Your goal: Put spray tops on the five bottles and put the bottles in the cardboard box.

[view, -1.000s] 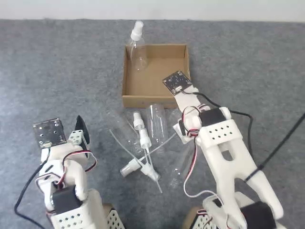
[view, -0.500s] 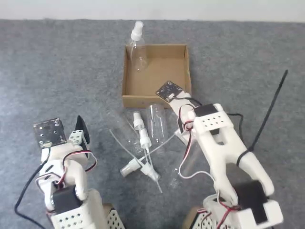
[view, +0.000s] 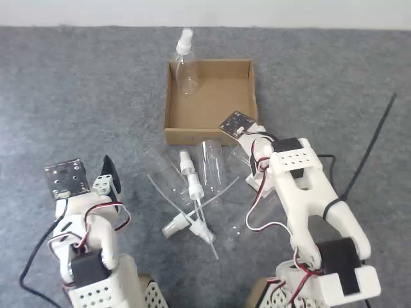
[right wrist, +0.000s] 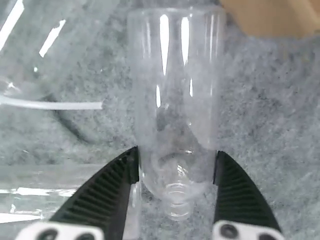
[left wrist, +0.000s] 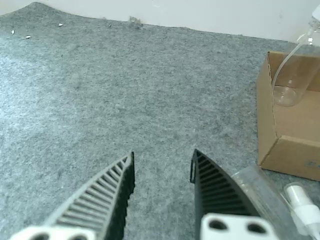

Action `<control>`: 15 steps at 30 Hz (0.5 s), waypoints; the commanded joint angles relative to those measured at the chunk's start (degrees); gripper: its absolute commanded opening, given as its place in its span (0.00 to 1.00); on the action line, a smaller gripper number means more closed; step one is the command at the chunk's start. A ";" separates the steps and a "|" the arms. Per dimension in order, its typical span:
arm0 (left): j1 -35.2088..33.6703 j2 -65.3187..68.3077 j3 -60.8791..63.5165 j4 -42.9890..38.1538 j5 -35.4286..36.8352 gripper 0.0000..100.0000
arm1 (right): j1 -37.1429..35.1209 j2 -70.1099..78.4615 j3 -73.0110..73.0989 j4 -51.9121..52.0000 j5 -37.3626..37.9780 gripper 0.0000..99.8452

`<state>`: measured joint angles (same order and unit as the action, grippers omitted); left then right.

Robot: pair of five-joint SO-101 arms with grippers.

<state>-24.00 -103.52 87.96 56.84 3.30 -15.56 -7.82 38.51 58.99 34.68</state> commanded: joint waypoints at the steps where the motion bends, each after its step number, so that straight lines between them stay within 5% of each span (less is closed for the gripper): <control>1: -0.44 -0.44 -0.31 0.35 0.09 0.17 | 0.04 -0.48 -0.62 -0.84 1.32 0.20; 8: -0.44 -0.44 0.04 0.18 0.09 0.17 | 0.66 -0.66 -0.35 -0.31 1.41 0.21; 15: -0.44 -0.44 0.13 0.09 0.09 0.17 | 1.80 -4.00 -0.35 -0.22 1.49 0.07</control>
<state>-24.00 -103.52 88.84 56.84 3.30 -14.51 -7.91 38.51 58.90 35.12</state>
